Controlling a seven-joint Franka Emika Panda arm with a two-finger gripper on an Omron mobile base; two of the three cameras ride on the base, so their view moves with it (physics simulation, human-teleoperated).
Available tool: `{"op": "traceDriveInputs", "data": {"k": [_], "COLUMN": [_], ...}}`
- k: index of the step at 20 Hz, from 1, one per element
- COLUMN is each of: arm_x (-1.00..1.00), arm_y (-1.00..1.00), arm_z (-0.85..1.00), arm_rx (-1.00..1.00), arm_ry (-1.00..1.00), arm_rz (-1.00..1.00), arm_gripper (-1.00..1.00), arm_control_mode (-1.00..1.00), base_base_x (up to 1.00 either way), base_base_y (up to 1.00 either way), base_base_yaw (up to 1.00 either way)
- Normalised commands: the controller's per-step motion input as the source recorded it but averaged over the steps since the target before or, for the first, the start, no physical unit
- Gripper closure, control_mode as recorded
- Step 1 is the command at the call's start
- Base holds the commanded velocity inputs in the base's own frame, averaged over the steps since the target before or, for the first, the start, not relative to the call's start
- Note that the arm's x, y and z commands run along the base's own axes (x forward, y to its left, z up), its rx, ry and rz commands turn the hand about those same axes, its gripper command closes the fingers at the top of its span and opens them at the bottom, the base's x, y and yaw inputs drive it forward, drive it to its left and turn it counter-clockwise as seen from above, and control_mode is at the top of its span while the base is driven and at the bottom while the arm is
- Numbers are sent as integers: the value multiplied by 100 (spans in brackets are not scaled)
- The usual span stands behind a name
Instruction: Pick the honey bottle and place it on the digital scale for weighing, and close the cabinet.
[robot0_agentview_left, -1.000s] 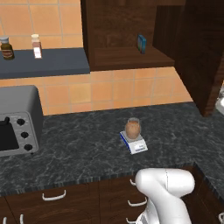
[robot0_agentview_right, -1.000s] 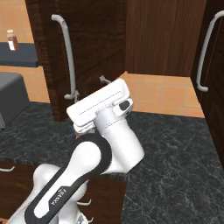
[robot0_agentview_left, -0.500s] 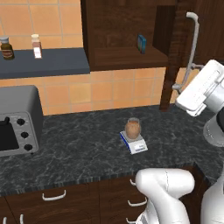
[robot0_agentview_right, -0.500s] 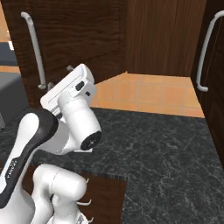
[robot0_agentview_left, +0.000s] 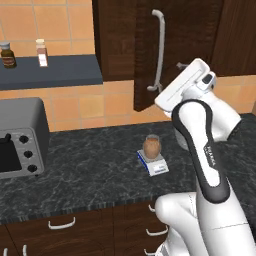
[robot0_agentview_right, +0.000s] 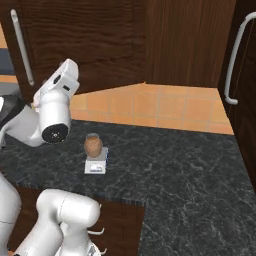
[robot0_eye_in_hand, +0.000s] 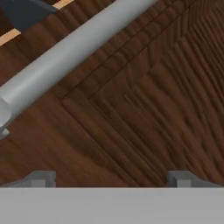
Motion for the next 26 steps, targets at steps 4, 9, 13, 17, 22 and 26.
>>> {"op": "traceDriveInputs", "data": {"k": [4, 9, 13, 17, 22, 26], "arm_x": [87, 63, 57, 75, 68, 74], "arm_y": [34, 3, 0, 0, -29, -36], "arm_z": [0, 2, 0, 0, 0, 0], "arm_rx": [-1, 0, 0, 0, -2, -11], "arm_ry": [0, 0, 0, 0, -3, -13], "arm_rz": [-15, -6, -2, -6, -17, -29], "arm_gripper": [-100, -100, -100, -100, -100, -100], "arm_control_mode": [-100, -100, -100, -100, -100, -100], "base_base_x": [0, 0, 0, 0, 0, 0], "base_base_y": [0, 0, 0, 0, 0, 0], "base_base_yaw": [0, 0, 0, 0, 0, 0]}}
